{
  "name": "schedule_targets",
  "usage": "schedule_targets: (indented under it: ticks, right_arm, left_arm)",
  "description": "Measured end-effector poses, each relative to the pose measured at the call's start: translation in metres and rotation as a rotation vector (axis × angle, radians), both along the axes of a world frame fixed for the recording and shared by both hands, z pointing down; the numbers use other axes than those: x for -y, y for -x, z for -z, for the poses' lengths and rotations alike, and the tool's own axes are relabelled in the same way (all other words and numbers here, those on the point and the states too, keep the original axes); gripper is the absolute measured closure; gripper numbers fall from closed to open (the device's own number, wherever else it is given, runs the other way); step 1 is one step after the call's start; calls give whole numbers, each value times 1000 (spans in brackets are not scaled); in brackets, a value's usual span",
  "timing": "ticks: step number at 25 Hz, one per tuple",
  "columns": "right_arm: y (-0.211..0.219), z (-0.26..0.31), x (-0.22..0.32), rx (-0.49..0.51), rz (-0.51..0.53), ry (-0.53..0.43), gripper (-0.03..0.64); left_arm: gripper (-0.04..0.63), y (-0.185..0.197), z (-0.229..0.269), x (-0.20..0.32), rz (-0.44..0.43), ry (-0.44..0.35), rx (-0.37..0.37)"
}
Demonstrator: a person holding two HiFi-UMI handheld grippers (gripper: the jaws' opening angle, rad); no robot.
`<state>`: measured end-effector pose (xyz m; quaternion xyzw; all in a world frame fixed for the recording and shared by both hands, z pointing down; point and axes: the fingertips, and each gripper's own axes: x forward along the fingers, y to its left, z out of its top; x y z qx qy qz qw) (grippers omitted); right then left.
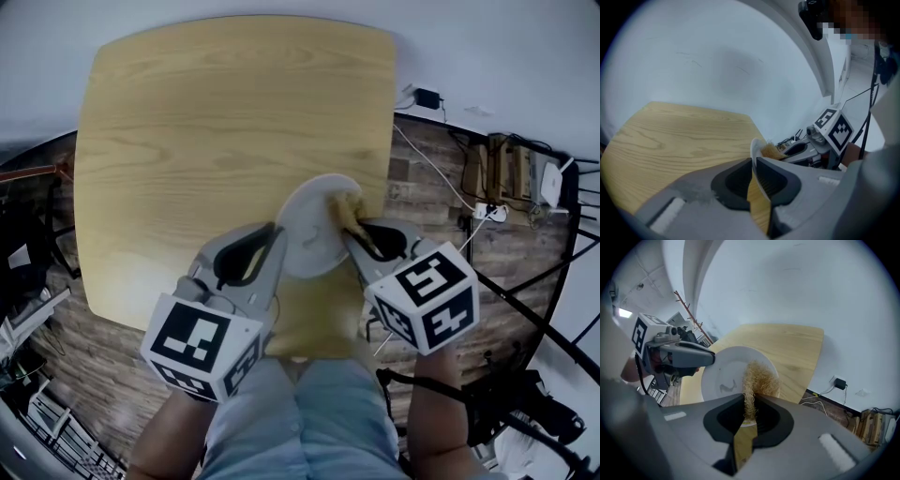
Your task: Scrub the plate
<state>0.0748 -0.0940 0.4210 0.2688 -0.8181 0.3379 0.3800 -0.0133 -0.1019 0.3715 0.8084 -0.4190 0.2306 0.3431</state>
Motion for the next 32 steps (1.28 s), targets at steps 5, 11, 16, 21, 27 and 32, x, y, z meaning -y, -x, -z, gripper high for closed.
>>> schedule_targets:
  ticks: [5,11,16,21,27,32]
  right_arm:
    - [17,8,7,0,40,-38,578]
    - [44,22,7,46,102,-73,578]
    - [65,27,-6,95,160,-67,578]
    - [68,25,-24,105,195,-27,578]
    - [56,15,-42,83,190,13,578]
    - [37,8,-47,57,152,35,578]
  left_arm:
    - [543,4,0,1,3,2,2]
    - [541,5,-3,2,5,12,5]
    - [541,9,-8,3,33,28,-5]
    - [545,12,-7,4,45,27,-5]
    - [545,15,-9,0,45,27,3]
    - [545,12,-8,1,40,21,12]
